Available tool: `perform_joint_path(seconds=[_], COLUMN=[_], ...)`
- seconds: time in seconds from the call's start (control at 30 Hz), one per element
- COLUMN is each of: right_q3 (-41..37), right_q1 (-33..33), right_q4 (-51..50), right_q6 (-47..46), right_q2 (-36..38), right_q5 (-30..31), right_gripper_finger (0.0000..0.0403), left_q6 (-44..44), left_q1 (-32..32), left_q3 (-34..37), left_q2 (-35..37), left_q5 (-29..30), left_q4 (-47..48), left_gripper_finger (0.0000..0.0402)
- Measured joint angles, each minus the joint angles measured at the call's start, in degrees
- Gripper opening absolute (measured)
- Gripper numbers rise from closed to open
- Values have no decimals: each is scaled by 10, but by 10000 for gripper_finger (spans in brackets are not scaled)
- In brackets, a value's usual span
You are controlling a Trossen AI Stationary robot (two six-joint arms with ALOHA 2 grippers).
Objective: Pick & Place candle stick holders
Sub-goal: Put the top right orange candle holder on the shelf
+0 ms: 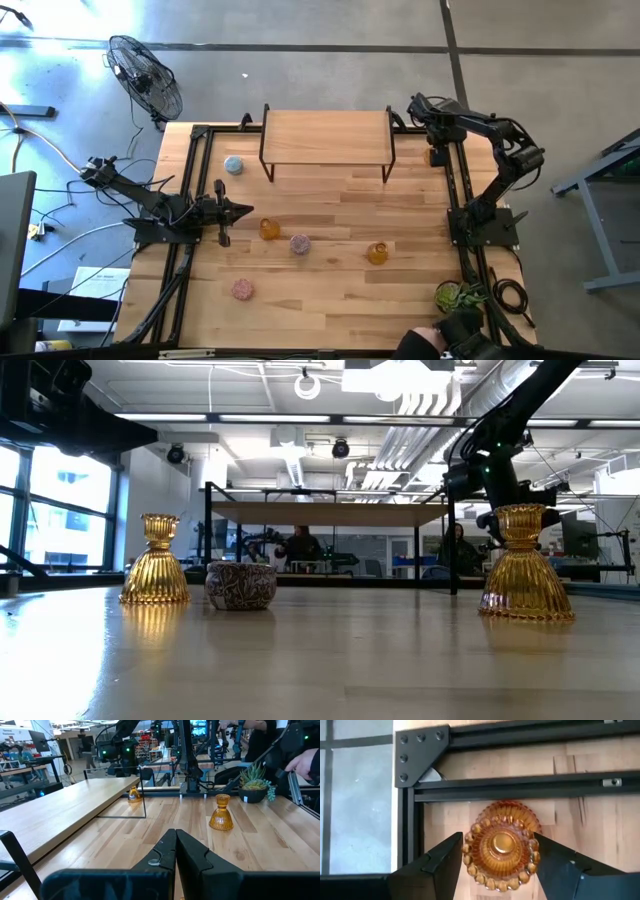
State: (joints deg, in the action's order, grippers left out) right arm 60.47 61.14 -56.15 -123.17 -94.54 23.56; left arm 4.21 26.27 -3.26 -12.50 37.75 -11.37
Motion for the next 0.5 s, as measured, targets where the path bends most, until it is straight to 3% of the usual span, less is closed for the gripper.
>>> perform_joint_path(seconds=[0.23, 0.5], right_q3=[0, 0], right_q1=[1, 3], right_q4=[-5, -4], right_q6=[3, 9], right_q2=[0, 0], right_q5=[17, 16], right_gripper_finger=[154, 154], left_q6=[0, 0], left_q1=[0, 0], left_q3=[0, 0], left_q2=[0, 0], left_q5=[0, 0], left_q4=[0, 0], left_gripper_finger=[4, 4])
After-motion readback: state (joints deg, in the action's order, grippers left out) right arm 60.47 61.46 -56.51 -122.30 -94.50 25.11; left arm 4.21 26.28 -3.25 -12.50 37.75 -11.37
